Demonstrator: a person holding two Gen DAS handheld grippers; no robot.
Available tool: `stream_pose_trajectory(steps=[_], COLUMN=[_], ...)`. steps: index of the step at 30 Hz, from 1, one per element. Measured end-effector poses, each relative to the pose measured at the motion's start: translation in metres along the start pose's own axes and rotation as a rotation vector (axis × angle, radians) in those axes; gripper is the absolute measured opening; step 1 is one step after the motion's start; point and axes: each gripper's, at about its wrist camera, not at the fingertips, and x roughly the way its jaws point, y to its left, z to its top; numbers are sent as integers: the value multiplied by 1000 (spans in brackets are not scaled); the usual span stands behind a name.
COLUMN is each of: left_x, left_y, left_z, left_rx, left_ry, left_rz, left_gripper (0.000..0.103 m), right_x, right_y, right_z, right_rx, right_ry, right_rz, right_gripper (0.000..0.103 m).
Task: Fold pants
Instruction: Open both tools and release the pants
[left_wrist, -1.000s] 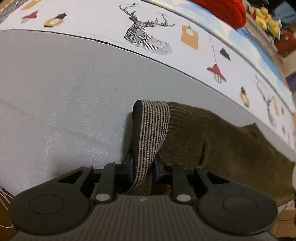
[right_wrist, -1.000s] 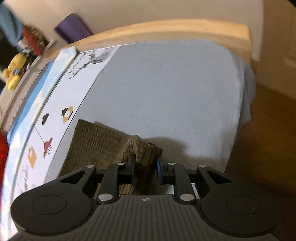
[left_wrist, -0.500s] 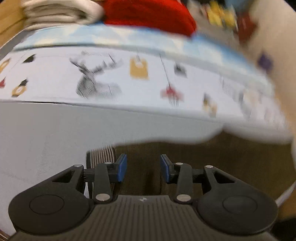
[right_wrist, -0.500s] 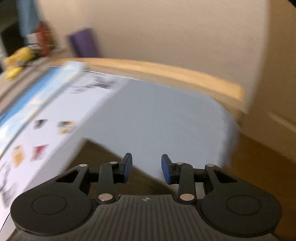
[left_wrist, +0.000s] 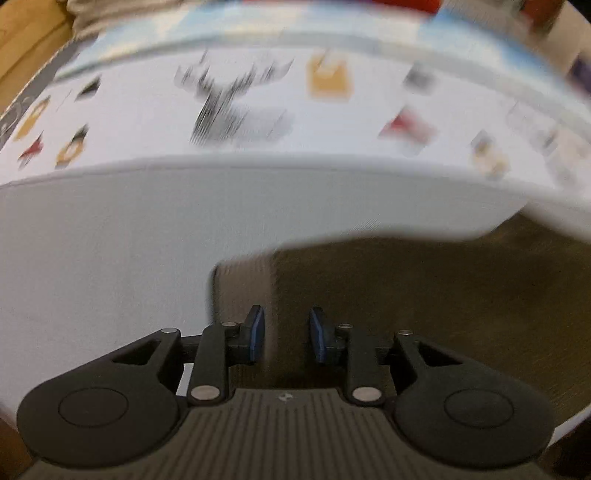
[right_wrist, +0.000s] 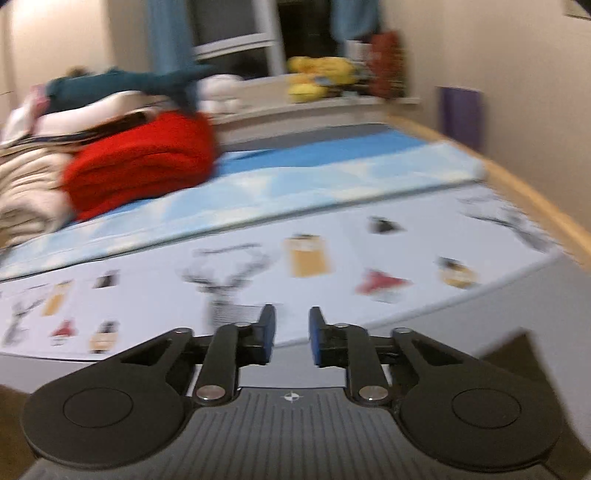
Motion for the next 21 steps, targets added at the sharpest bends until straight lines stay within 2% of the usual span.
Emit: stream_pose_trajectory(steps=[2,6,9,12,14,16,21], left_x=[3,-12,-15,-15,-12,-10,-8], left_y=[1,6,3,-3,-7,-8,-6], left_z=[2,7,12,13,12,13,13], left_rx=[9,-47,-64,-48,-30,-23,-21], left_ry=[4,-63,-78,-79,-71,-68,-64], left_rz=[11,-7,-14,-25,-18,-11,-18], left_gripper=[33,32,32,33,33,33,33], right_x=[1,18,38,55,71,86,116], right_y=[31,75,112,143,164,181,222], right_z=[4,10,10,4,-2,-10,-37], right_rx=[-24,-25,-80,-124,-150,-161,-200], right_ry=[0,14,56,125,179,254,442], right_rz=[52,173,214,269,309,367,467], right_gripper=[18,18,19,20,25,30,32])
